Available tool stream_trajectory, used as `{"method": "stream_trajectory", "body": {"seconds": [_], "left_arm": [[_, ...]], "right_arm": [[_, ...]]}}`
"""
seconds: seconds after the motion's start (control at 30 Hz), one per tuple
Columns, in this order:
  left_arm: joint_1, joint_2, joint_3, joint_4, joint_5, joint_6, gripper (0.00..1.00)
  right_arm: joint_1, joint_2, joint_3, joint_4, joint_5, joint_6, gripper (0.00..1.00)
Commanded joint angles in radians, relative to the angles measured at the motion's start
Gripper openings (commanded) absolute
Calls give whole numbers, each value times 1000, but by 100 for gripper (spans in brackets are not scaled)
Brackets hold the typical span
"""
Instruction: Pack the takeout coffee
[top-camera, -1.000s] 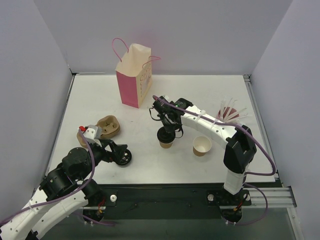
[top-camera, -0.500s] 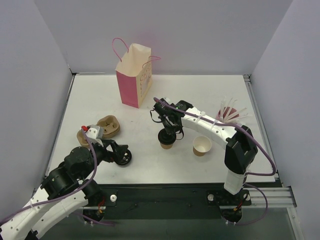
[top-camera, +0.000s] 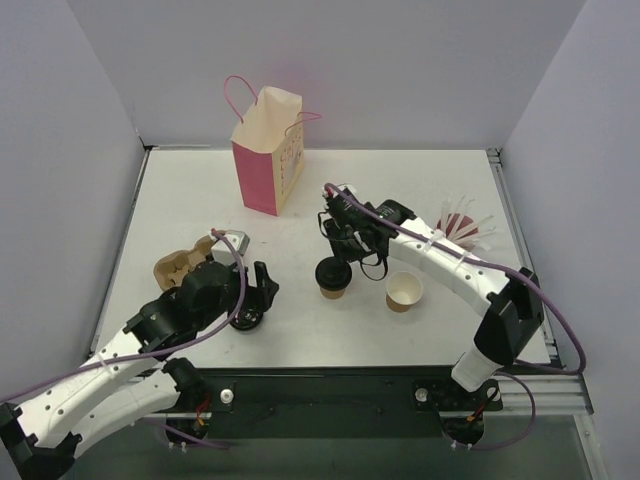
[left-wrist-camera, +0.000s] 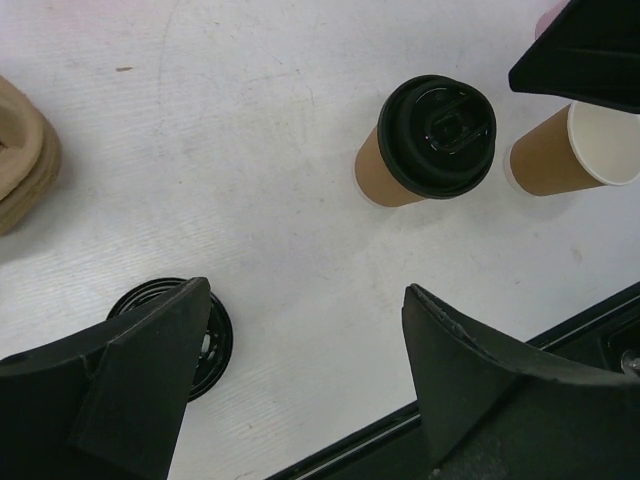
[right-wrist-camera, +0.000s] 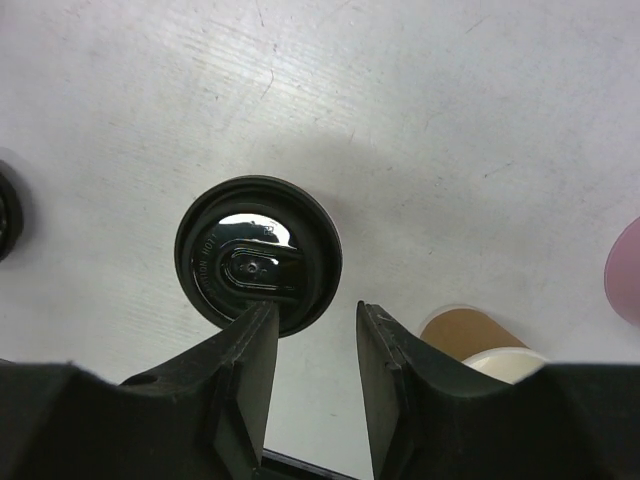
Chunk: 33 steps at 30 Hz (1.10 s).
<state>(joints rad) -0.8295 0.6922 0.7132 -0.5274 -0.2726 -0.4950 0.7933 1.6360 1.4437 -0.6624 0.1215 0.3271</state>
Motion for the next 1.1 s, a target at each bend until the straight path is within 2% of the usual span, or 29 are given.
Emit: {"method": "stream_trajectory", "body": {"seconds": [0.0,0.13,0.17,0.3,0.63,1.07], "left_arm": [[7,145,60,168,65,-34,86],[50,314,86,283,183,-74,80],[79,338,89,337,255,-85,79],[148,441,91,455,395,-123,71],[165,561,20,702,475,-116,71],[159,722,-17,722,425,-79,67]], "right_arm": [[-48,-68,-40,24,-77,9,38],[-101,-76,-107,107,-190,-5,36],[-108,-77,-126,118,-219,-8,34],[-134,-85,-178,182,-292,-8,33],[-175,-76,-247,250,-375,-8,34],[-210,-76,-434,383,-416,15,27]]}}
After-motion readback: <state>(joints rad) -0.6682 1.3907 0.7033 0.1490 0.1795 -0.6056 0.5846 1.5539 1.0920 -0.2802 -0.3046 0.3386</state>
